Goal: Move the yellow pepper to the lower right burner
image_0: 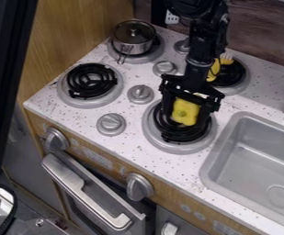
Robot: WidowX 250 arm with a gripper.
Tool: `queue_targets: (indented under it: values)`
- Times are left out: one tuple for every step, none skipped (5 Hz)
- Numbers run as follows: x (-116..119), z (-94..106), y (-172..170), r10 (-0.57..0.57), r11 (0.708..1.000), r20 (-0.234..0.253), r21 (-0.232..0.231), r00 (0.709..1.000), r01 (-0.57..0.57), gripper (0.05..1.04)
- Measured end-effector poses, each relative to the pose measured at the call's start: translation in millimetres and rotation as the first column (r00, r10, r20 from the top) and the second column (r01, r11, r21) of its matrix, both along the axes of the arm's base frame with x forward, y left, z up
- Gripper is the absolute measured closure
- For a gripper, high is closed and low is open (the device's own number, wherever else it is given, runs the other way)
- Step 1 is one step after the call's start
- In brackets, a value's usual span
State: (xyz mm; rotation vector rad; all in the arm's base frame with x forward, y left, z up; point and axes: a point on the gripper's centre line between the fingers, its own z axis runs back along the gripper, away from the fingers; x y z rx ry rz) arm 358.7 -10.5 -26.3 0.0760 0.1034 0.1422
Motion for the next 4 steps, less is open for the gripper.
queue_targets:
  values:
    - [1.7,-0.2,-0.2,0.002,1.000,0.011,-0.001,1.000,-0.002,0.083]
    - [-2.1,-4.2,2.2,0.035,0.999,0.011,0.009,0.999,-0.035,0.083]
    - [-1.8,-4.2,1.7,0.035,0.999,0.013,0.009,0.999,-0.035,0.083]
    - [-1.8,-4.2,2.2,0.036,0.999,0.013,0.009,0.999,-0.036,0.083]
